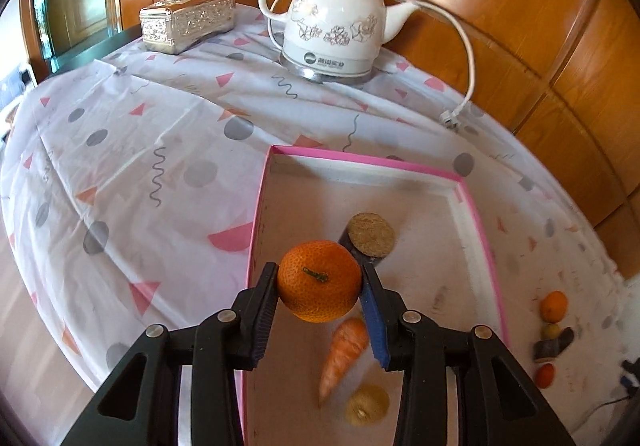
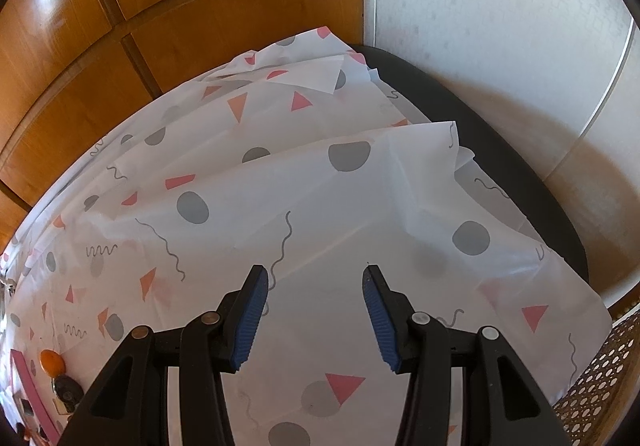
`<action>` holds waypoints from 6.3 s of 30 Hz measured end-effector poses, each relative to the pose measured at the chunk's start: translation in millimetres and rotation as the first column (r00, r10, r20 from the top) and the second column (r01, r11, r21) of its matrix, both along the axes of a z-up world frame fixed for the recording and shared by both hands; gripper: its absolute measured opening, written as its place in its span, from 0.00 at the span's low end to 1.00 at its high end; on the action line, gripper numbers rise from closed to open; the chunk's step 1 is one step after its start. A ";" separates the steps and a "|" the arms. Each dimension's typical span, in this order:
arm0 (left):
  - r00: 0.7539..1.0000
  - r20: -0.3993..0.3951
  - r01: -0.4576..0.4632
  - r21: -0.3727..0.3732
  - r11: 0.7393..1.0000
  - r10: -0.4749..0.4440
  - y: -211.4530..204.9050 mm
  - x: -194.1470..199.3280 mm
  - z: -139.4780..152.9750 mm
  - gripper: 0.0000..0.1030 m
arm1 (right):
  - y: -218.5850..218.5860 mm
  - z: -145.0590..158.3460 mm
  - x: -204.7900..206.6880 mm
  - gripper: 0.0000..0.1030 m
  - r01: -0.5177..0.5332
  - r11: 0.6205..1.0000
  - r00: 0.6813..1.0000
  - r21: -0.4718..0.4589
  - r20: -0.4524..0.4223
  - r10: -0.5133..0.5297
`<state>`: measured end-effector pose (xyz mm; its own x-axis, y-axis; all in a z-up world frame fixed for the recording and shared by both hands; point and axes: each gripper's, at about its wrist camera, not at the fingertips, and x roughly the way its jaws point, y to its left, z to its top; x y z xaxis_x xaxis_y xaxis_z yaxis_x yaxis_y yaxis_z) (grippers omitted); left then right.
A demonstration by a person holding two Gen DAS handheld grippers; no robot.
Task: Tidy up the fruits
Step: 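Carry the mandarin into the tray and open the left gripper, then move the right tool toward the produce beside the tray, then lower the right gripper over the cut log piece, then grasp the cut log piece with the right gripper, then carry the log piece into the tray and open the right gripper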
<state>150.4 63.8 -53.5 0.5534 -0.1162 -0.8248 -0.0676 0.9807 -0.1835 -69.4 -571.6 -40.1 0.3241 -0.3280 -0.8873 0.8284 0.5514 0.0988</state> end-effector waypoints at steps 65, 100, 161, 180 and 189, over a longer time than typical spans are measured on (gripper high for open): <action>0.997 0.071 -0.032 0.011 0.999 0.031 1.0 -119.7 25.3 0.84 | 176.1 15.4 82.2 0.48 -0.747 0.665 0.661 0.013 0.127 0.740; 0.969 0.078 -0.230 -0.061 0.971 0.234 81.3 -128.7 22.1 0.84 | 438.5 33.2 147.7 0.48 -0.978 0.194 0.179 -0.071 0.174 0.968; 0.979 0.092 -0.178 -0.049 0.983 0.181 64.9 -127.4 25.0 0.84 | 417.6 35.4 160.4 0.28 -0.985 0.165 0.155 -0.047 0.169 0.973; 0.985 0.136 -0.110 0.024 0.994 0.106 46.1 -129.1 33.2 0.84 | 476.6 21.7 149.8 0.35 -0.993 0.095 0.088 -0.064 0.111 0.990; 0.988 0.148 -0.058 0.057 0.997 0.049 26.4 -130.6 39.8 0.84 | 440.5 22.4 119.8 0.37 -0.983 0.125 0.124 -0.132 0.014 0.992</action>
